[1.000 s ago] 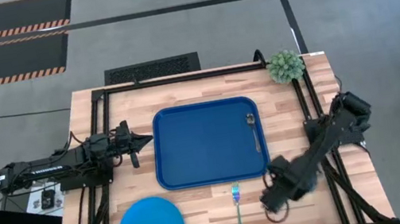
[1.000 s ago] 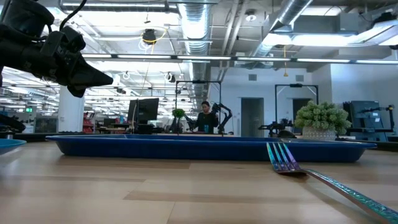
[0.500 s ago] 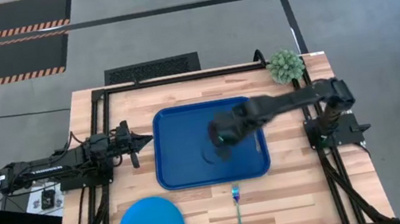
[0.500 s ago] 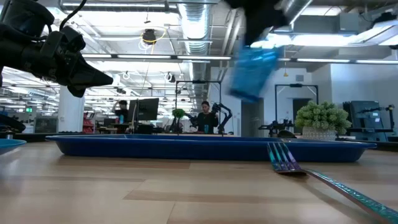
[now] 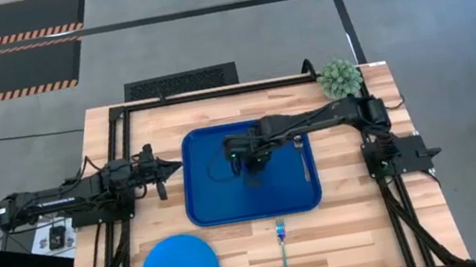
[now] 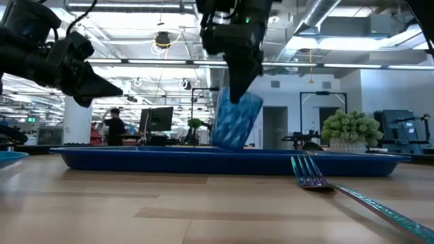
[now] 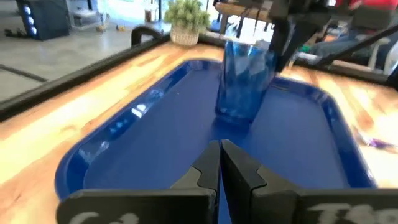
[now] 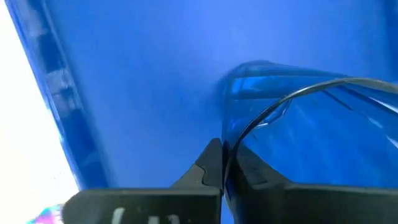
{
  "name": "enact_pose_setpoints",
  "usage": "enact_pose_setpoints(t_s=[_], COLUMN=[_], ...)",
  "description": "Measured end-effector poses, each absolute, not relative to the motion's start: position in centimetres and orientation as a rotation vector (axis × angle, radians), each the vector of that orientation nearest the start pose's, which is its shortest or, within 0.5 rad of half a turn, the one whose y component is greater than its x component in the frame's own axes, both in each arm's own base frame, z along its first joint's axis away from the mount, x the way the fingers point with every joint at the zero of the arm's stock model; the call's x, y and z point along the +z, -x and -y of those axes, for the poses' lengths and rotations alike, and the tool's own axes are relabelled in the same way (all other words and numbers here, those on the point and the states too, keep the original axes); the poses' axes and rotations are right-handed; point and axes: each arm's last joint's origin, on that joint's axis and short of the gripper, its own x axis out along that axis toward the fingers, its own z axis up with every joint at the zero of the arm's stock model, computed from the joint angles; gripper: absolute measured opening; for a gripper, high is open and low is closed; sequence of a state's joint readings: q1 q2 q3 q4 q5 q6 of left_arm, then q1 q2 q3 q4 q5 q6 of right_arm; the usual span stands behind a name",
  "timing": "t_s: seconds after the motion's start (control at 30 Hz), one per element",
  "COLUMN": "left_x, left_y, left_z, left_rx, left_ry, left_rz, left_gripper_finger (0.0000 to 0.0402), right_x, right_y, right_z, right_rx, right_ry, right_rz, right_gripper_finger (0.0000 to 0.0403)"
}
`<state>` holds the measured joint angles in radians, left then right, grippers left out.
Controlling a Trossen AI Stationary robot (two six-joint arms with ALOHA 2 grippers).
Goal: Pick and place plate/cup/fork/spoon on tray
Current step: Put the blue cup on the top left of the blue serving tray
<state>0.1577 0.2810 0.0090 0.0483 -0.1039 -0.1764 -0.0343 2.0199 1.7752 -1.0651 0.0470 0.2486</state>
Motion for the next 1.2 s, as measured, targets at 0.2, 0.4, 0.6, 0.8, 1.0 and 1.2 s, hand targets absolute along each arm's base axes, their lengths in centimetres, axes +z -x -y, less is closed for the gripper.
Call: enact_pose_setpoints(t_s=[0.2, 0.4, 0.6, 0.8, 1.0, 1.2], left_x=[14.55, 14.47, 14.46, 14.46, 14.46, 14.45], left_y=[-11.29, -11.28, -11.28, -11.28, -11.28, -11.30], left_z=[-2.17, -2.20, -2.20, -2.20, -2.20, -2.14], left_rx=[0.305, 0.314, 0.315, 0.316, 0.316, 0.289], left_ry=[0.176, 0.169, 0.169, 0.173, 0.171, 0.144], left_rz=[-0.218, -0.227, -0.228, -0.227, -0.227, -0.234], left_gripper_finger=[0.0000, 0.0000, 0.0000, 0.0000, 0.0000, 0.0000], right_x=[24.28, 24.23, 24.24, 24.26, 24.35, 25.01], right_y=[-41.50, -41.61, -41.64, -41.69, -41.98, -42.36], right_z=[1.95, 2.14, 2.40, 2.37, 2.39, 2.25], right_rx=[-0.216, -0.157, -0.152, -0.152, -0.146, -0.170], right_ry=[-0.175, -0.127, -0.132, -0.131, -0.124, -0.068], right_rz=[-1.289, -1.289, -1.285, -1.279, -1.248, -1.182], right_gripper_finger=[0.0026, 0.0024, 0.0049, 0.0082, 0.0112, 0.0122])
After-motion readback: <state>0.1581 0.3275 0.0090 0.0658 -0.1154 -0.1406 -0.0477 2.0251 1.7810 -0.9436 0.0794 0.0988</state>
